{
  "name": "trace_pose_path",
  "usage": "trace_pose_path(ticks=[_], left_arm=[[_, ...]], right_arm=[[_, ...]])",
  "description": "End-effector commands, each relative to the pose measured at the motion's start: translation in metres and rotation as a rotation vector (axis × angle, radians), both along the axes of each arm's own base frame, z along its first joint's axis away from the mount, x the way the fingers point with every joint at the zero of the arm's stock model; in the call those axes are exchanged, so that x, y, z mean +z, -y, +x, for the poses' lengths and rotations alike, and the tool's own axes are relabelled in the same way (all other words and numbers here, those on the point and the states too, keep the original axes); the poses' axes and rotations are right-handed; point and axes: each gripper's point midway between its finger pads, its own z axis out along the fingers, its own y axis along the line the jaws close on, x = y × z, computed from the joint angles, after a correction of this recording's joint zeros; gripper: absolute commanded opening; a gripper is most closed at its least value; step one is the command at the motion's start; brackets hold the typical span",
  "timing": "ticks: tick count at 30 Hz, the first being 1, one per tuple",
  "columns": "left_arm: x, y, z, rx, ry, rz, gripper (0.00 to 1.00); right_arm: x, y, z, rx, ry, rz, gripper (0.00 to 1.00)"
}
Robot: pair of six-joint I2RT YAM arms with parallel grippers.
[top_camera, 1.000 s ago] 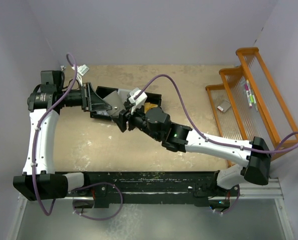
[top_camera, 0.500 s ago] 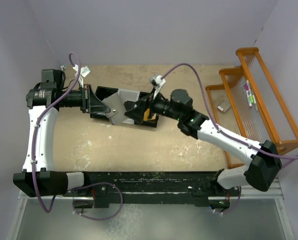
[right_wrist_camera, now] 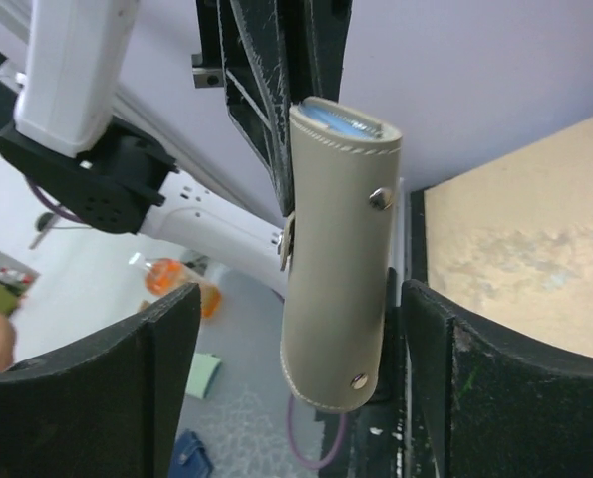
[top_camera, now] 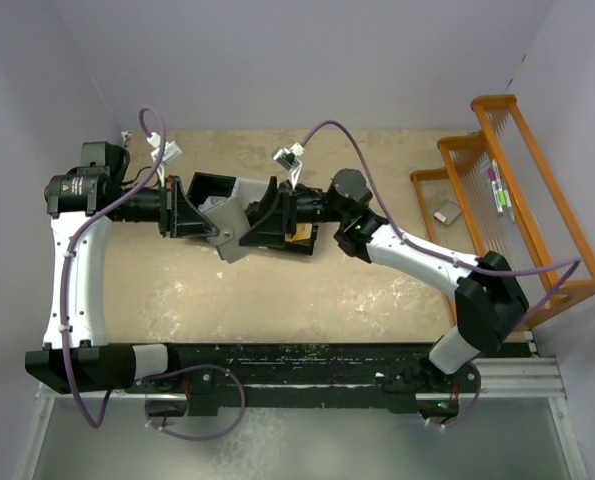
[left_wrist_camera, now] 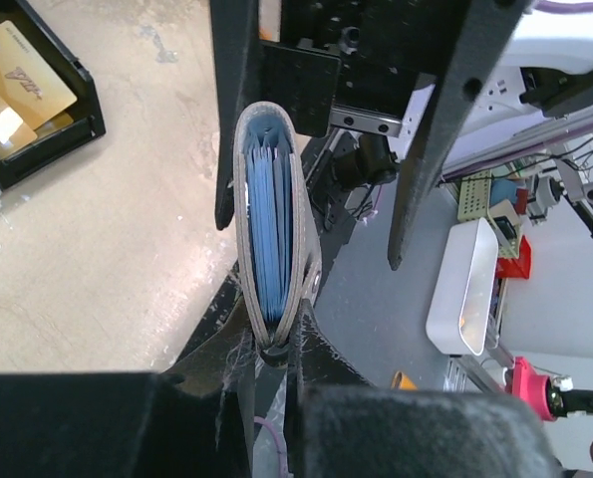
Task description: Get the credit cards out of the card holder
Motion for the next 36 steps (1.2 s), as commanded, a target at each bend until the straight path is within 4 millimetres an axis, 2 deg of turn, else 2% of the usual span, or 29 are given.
trace_pose_path(ticks=[1, 4, 8, 9, 10, 13, 15, 19, 22, 24, 31, 36], left_arm=[[0.025, 0.006, -0.017, -0.075, 0.118, -0.055, 0.1], [0.028, 0.007, -0.02, -0.079, 0.139, -0.057, 0.14], [0.029, 0.006, -0.021, -0.076, 0.161, -0.044, 0.2], [0.03, 0.006, -0.02, -0.074, 0.163, -0.041, 0.26], [0.03, 0.005, -0.019, -0.069, 0.168, -0.034, 0.38], [0.029, 0.001, -0.008, -0.026, 0.181, 0.015, 0.63], [0.028, -0.006, 0.003, 0.03, 0.21, 0.088, 0.69], [0.033, -0.028, 0.029, 0.189, 0.329, 0.244, 0.82], [0.032, -0.053, 0.051, 0.36, 0.409, 0.371, 0.86], [0.029, -0.062, 0.056, 0.414, 0.437, 0.405, 0.85], [0.005, -0.061, 0.053, 0.367, 0.473, 0.427, 0.84], [-0.009, -0.061, 0.052, 0.332, 0.492, 0.452, 0.81]], right_arm=[[0.057, 0.01, -0.025, 0.143, 0.052, 0.17, 0.77], [0.061, 0.009, -0.025, 0.161, 0.038, 0.19, 0.59], [0.072, 0.009, -0.024, 0.159, 0.022, 0.219, 0.42], [0.074, 0.008, -0.023, 0.149, 0.017, 0.219, 0.39], [0.074, 0.007, -0.021, 0.137, 0.006, 0.211, 0.36], [0.068, 0.001, -0.008, 0.069, -0.018, 0.156, 0.21], [0.059, -0.003, 0.015, -0.084, -0.051, 0.085, 0.1], [0.05, 0.004, 0.049, -0.342, -0.01, -0.036, 0.0], [0.045, 0.011, 0.066, -0.49, -0.004, -0.101, 0.0], [0.044, 0.009, 0.068, -0.568, 0.015, -0.142, 0.0], [0.037, -0.013, 0.065, -0.743, -0.003, -0.223, 0.0], [0.045, -0.028, 0.057, -0.806, 0.002, -0.22, 0.0]])
